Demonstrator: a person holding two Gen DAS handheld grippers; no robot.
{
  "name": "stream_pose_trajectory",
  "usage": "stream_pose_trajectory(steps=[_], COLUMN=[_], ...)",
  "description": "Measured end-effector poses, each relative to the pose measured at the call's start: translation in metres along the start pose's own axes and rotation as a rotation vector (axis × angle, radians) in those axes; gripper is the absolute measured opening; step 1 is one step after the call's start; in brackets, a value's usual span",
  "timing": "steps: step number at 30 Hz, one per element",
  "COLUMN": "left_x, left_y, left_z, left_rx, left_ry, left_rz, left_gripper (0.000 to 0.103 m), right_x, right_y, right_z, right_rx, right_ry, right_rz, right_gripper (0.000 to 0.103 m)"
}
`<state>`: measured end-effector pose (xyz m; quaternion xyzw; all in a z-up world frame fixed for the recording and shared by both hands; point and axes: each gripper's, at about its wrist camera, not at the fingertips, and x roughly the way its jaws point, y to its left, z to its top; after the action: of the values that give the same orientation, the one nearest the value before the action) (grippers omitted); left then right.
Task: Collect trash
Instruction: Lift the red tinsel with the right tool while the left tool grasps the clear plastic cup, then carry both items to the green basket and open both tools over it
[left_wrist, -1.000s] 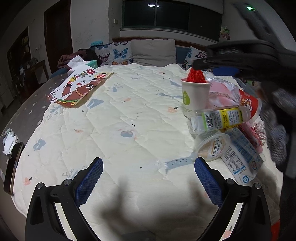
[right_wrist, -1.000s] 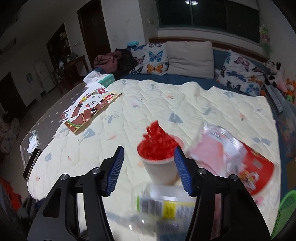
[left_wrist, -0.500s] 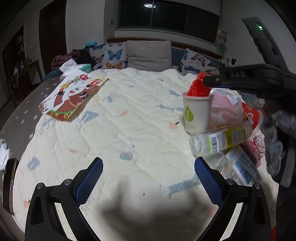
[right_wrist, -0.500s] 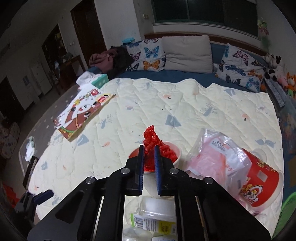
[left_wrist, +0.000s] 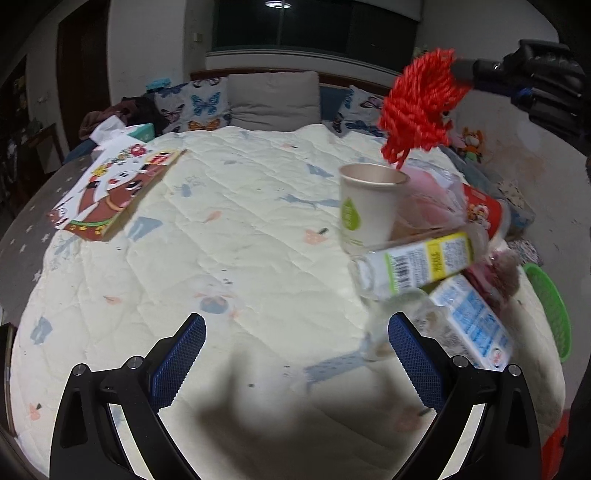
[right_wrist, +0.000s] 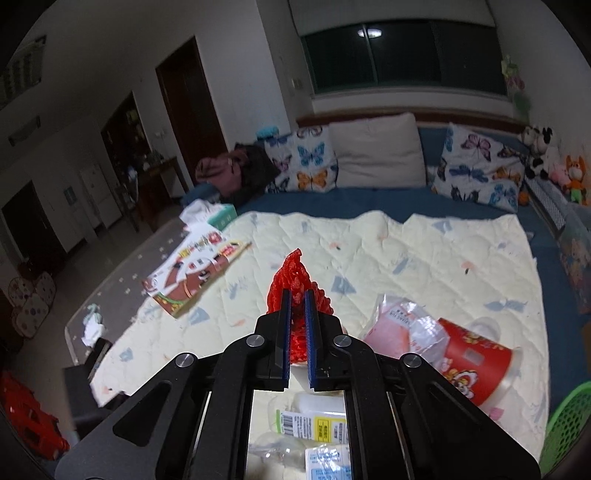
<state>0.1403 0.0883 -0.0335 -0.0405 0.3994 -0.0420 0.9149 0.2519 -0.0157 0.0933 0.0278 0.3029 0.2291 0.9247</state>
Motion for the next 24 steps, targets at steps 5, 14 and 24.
stream_pose_trajectory(steps=[5,14,24], left_x=[-0.011,0.002,0.028], left_y=[-0.015,-0.047,-0.043], left_z=[-0.001,-0.010,-0.012], left_rx=[0.039,0.171,0.191], left_ry=[-0.046,-0.023,0.057], left_rz=[-0.049,-0.138,-0.165], left_gripper=[0.096,0.077,0.033], right_x=[-0.034,-0.079,-0.131], right_y=[-0.005,-0.019,-0.050], right_z=[-0.013,-0.043,-0.083], right_rx=[0.000,0.015,0.051], right_ry=[-0.027,-0.046,-0.062], right_rz=[-0.012,-0.048,-0.180], right_gripper=[0.007,0.007,0.007])
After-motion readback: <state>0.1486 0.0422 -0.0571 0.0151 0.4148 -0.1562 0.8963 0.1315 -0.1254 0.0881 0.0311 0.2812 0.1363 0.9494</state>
